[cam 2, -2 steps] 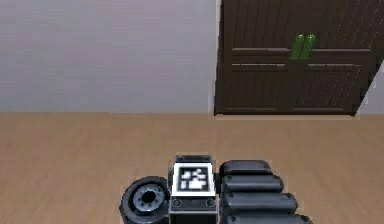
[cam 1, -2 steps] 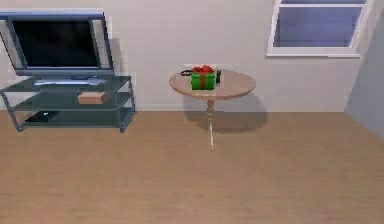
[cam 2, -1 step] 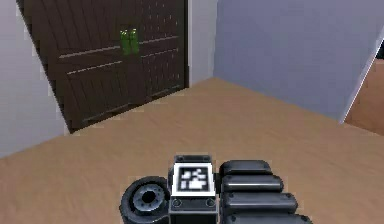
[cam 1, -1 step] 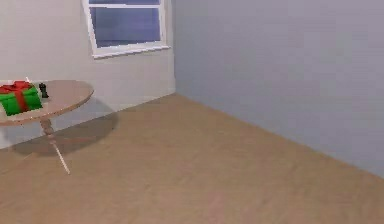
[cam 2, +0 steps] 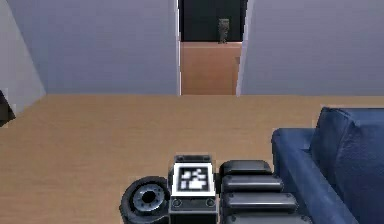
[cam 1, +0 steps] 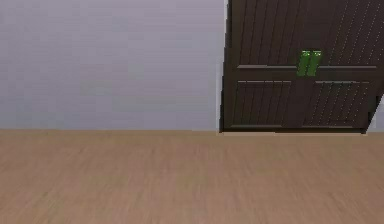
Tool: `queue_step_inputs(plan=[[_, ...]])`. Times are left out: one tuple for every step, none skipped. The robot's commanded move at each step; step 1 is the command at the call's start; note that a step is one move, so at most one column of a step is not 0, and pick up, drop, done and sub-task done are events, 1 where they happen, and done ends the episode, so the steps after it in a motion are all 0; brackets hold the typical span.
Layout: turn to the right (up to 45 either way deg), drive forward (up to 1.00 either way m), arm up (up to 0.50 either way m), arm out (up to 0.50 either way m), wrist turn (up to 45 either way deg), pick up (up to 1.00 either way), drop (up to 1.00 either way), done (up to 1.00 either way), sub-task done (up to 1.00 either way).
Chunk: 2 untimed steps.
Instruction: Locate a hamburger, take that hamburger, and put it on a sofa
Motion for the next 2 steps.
queue_step_inputs(plan=[[0.0, 0.05, 0.0, 0.0, 0.0, 0.0, 0.0, 0.0, 0.0], [-45.0, 0.0, 0.0, 0.0, 0.0, 0.0, 0.0, 0.0, 0.0]])
